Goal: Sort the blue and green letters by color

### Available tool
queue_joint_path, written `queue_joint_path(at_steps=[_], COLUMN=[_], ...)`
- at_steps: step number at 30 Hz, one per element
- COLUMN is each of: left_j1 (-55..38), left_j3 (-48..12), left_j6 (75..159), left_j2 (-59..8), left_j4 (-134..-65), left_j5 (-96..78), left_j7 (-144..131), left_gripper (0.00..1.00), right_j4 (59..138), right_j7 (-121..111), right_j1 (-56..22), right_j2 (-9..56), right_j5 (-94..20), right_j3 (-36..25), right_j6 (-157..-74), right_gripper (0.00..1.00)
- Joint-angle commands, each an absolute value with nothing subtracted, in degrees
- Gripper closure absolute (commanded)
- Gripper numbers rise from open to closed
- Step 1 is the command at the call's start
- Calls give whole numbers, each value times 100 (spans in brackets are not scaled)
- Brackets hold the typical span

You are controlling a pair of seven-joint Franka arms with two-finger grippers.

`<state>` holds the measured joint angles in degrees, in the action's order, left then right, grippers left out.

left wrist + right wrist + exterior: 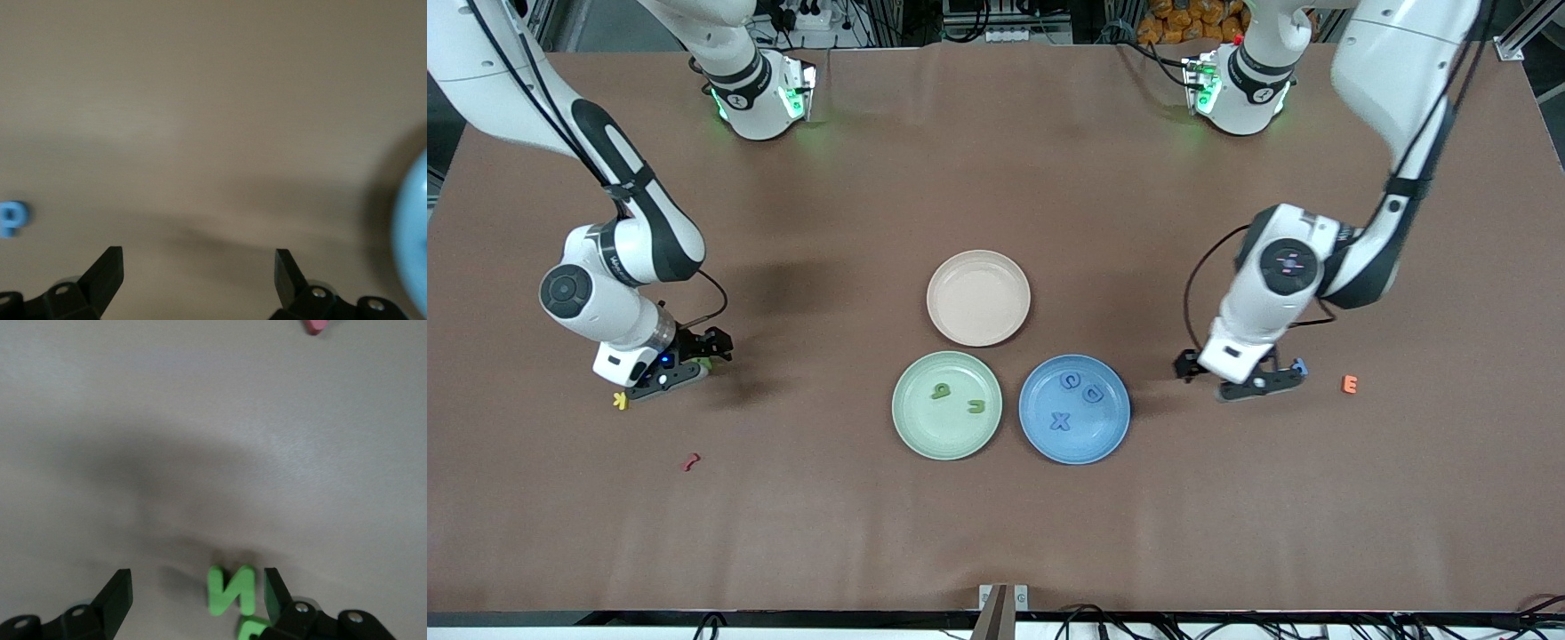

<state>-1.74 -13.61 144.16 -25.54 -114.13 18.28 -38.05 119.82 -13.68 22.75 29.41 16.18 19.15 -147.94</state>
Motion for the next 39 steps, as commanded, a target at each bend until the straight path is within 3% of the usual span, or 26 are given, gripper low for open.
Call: queue_joint_path(at_steps=[1, 10, 22, 35, 36, 39], left_j1=[622, 1450, 1573, 1582, 1591, 1600], left_j3=[-1441, -1450, -1441, -1406, -1406, -1406], left_j6=[14537, 14432, 14423, 14423, 14423, 14423], left_j2=[-2408, -2698, -3076, -3269, -3270, -3322], left_j4=[-11725, -11698, -11663, -11444, -11435, -11365], left_j5=[1890, 1881, 1811, 1802, 1802, 1793], left_j7=[-2886, -1460, -1468, -1415, -1406, -1467], left_gripper=[0, 0, 0, 0, 5, 41], right_j4=[11725, 11681, 11707, 11725, 11725, 11725], right_j7=[-1406, -1389, -1353, -1389, -1397, -1406], right_j1=[2312, 2303, 2294, 2312, 2320, 2320], right_j2=[3120, 3261, 3269, 3270, 3270, 3270], right_j5=[1889, 1907, 1898, 1907, 1907, 1907], right_j3=[1837, 1837, 1837, 1828, 1828, 1828], right_j6=[-14783, -14792, -14783, -14774, -14774, -14774], right_gripper=[13, 20, 25, 39, 40, 46])
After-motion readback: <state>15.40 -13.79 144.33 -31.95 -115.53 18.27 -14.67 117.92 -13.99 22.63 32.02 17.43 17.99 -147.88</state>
